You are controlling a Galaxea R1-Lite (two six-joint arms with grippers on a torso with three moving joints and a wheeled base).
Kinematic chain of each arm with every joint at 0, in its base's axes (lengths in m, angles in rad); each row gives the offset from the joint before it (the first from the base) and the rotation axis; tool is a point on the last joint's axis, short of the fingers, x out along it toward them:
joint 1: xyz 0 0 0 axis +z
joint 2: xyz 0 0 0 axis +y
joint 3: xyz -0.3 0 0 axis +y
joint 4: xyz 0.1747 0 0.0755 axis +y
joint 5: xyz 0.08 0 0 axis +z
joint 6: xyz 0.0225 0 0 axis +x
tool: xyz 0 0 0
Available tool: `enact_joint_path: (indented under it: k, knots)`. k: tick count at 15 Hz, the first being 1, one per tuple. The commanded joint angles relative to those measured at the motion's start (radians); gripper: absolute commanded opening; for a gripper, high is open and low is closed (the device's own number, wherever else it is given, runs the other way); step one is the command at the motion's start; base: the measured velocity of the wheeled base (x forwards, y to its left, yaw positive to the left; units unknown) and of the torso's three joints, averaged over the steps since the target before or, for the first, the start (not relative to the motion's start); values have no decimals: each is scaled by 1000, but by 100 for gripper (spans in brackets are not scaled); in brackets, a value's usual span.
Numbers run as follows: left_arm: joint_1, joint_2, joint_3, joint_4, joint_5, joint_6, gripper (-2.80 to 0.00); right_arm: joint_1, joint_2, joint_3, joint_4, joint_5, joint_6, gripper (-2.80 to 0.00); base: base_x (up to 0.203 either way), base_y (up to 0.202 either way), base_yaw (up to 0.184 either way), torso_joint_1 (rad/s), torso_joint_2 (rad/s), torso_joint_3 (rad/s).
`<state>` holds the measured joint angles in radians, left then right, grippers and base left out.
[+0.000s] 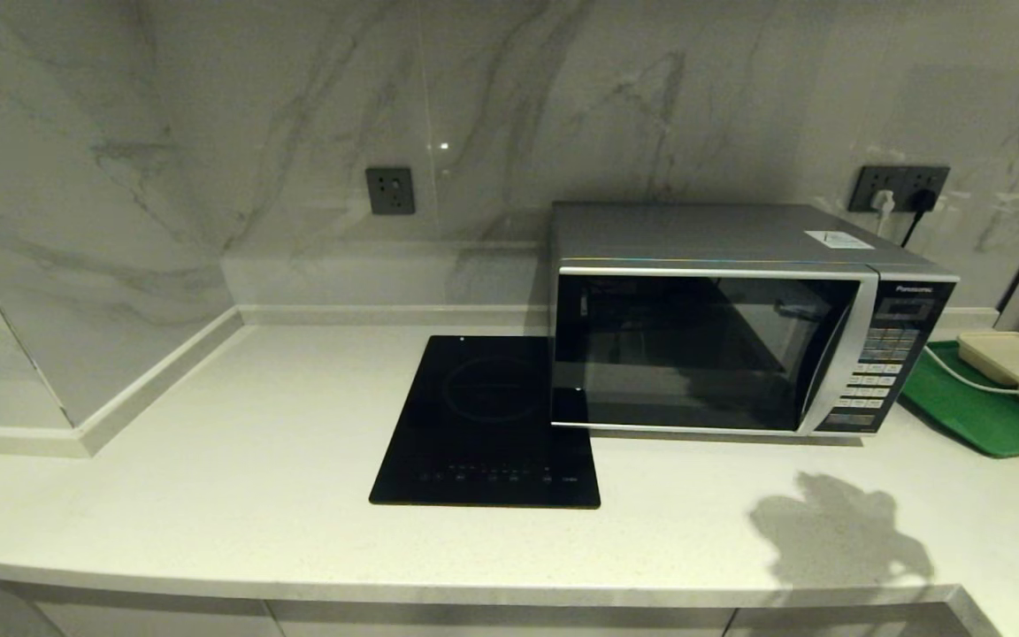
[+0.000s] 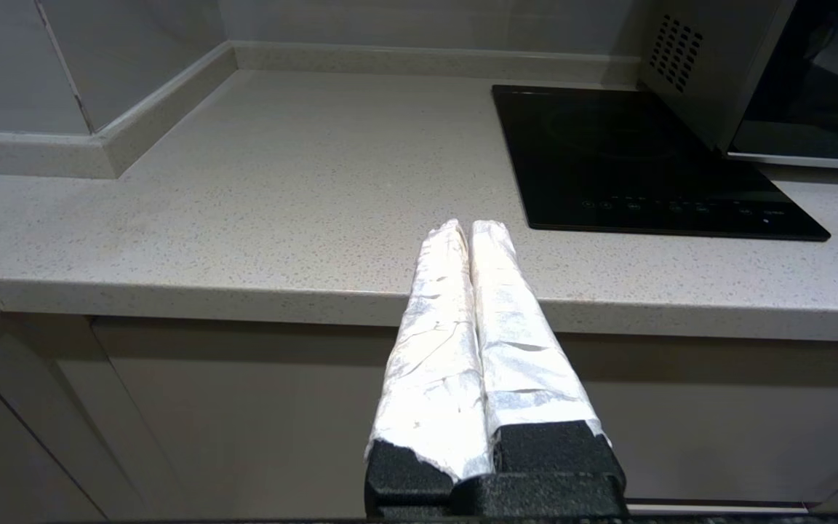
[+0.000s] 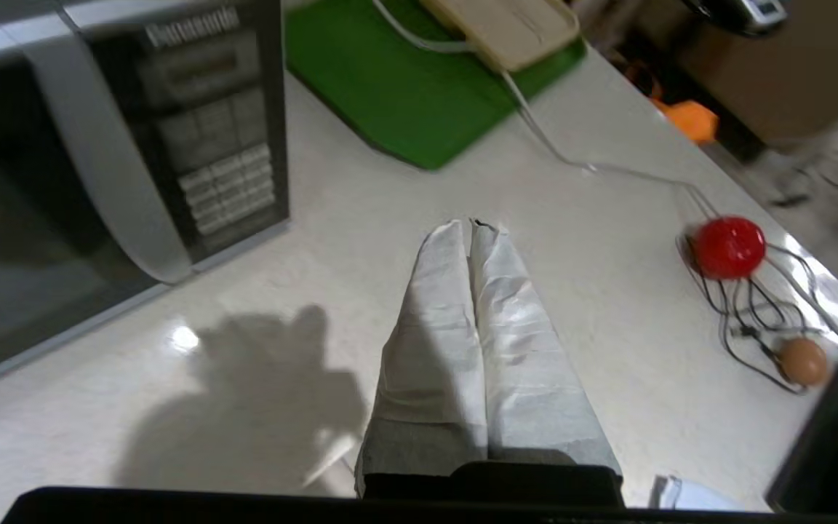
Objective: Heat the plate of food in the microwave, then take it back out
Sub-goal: Open the microwave oven
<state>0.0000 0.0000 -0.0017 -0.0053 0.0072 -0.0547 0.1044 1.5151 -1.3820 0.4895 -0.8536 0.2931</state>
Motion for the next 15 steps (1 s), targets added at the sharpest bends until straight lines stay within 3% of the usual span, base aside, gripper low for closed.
enact_joint_path:
  k: [1, 4, 7, 8, 15]
  knots:
    - [0, 0, 0, -1, 0, -1, -280, 74, 125, 52, -52, -55, 42, -280, 0, 0, 0, 0, 0, 0]
    - [0, 0, 0, -1, 0, -1, -280, 190, 206, 140, -168, -207, 83, -280, 0, 0, 0, 0, 0, 0]
    - [0, 0, 0, -1, 0, -1, -280, 233, 270, 167, -234, -253, 119, -280, 0, 0, 0, 0, 0, 0]
    - [0, 0, 0, -1, 0, -1, -280, 233, 289, 168, -234, -254, 147, 0, 0, 0, 0, 0, 0, 0]
    - [0, 0, 0, -1, 0, -1, -280, 233, 420, 143, -237, -256, 283, 0, 0, 0, 0, 0, 0, 0]
